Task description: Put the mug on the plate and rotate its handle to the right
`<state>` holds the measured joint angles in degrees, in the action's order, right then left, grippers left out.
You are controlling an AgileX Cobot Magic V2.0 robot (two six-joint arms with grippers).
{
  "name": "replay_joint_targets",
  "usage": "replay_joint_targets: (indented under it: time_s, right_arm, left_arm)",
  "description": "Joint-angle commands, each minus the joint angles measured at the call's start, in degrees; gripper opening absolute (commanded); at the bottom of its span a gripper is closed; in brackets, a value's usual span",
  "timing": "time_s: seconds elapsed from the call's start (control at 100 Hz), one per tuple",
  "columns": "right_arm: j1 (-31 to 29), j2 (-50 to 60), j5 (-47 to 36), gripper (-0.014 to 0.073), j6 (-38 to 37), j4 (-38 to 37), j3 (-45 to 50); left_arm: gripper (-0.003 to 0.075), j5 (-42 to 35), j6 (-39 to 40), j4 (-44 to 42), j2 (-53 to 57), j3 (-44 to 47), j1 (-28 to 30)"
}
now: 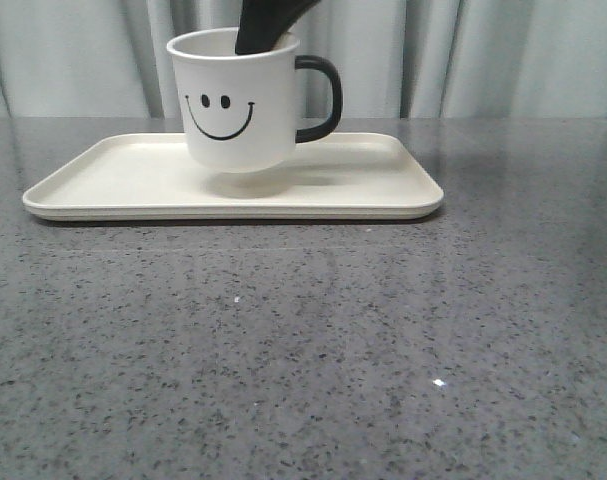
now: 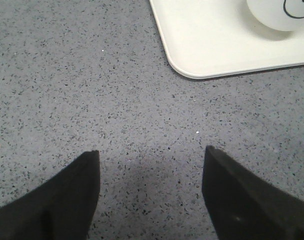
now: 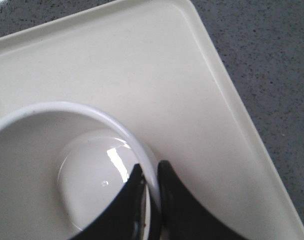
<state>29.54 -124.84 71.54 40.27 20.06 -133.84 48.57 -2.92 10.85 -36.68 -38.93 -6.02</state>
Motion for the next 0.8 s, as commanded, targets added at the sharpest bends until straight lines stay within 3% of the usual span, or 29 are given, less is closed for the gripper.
replay_joint_targets:
  time_s: [0.0,0.79]
  right_arm:
    - [0.04,2.94,4.97,-0.0064,1.47,2.62,-2.32]
    - [0.04,1.38,4.97,-0.0064,1.58,3.92,-2.22]
  left_arm:
    - [0.0428,-3.41,0.41,0.8,0.1,-1.51,0.02]
    - [0.0428,-2.97,0.41,0.8,0.1,-1.51,0.02]
